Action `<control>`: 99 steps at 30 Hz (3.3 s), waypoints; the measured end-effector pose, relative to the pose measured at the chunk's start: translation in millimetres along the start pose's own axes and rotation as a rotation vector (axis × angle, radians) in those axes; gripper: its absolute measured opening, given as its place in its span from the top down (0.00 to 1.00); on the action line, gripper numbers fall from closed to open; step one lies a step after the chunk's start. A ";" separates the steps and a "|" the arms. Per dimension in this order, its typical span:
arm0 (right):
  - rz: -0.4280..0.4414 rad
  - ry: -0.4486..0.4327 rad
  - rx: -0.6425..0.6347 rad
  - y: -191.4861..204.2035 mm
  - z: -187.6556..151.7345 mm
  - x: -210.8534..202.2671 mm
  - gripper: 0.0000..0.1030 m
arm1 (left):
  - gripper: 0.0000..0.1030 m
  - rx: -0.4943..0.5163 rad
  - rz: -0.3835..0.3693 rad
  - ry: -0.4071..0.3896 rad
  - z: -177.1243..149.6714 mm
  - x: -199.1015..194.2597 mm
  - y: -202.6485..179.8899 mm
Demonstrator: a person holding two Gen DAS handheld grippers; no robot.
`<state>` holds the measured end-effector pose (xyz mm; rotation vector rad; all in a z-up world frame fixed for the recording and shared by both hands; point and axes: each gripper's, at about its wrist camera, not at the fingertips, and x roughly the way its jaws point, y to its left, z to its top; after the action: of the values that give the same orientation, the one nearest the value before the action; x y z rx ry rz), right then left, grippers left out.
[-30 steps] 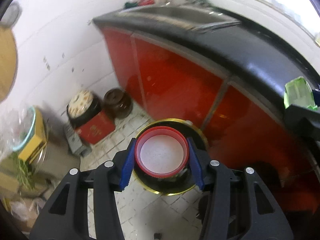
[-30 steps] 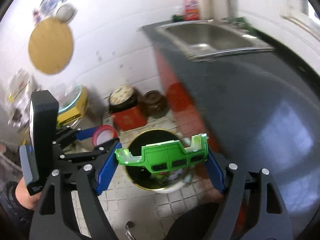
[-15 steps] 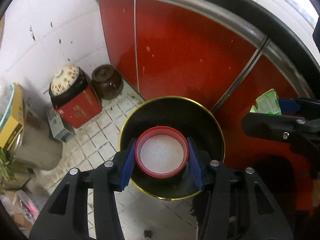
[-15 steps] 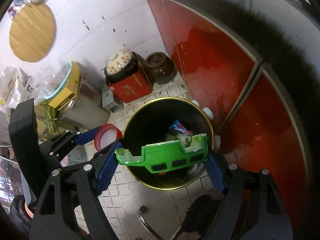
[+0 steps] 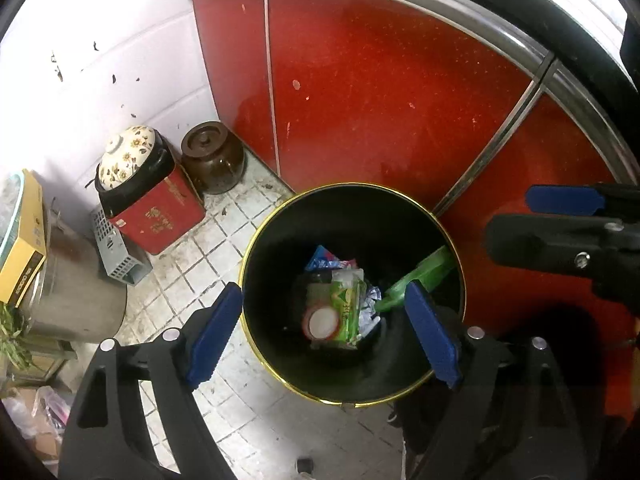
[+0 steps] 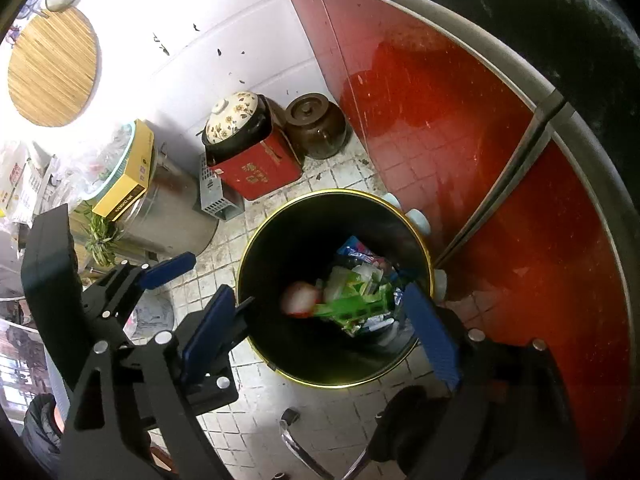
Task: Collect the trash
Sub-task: 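Open both tools to drop the lid and toy piece into the bin, then swing both open tools back over the countertop, then grasp the yellow tape roll with the left tool while the right tool grasps the yellow sponge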
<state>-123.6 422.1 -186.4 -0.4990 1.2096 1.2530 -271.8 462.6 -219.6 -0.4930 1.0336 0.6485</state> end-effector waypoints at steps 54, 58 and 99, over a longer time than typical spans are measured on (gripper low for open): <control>-0.579 -0.570 0.681 -365.1 -402.5 -471.8 0.08 | 0.07 0.880 -0.542 -0.276 0.0 -186.6 -608.7; -0.581 -0.544 0.650 -403.3 -387.6 -474.0 0.08 | 0.07 0.934 -0.536 -0.262 15.1 -166.1 -650.8; -0.363 -0.516 0.602 -541.8 -301.5 -462.5 0.74 | 0.46 1.072 -0.665 -0.211 47.5 -134.2 -710.0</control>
<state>306.3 -206.2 -49.0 0.0567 0.9326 0.6021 204.7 -47.5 -26.6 0.1922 0.8037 -0.4595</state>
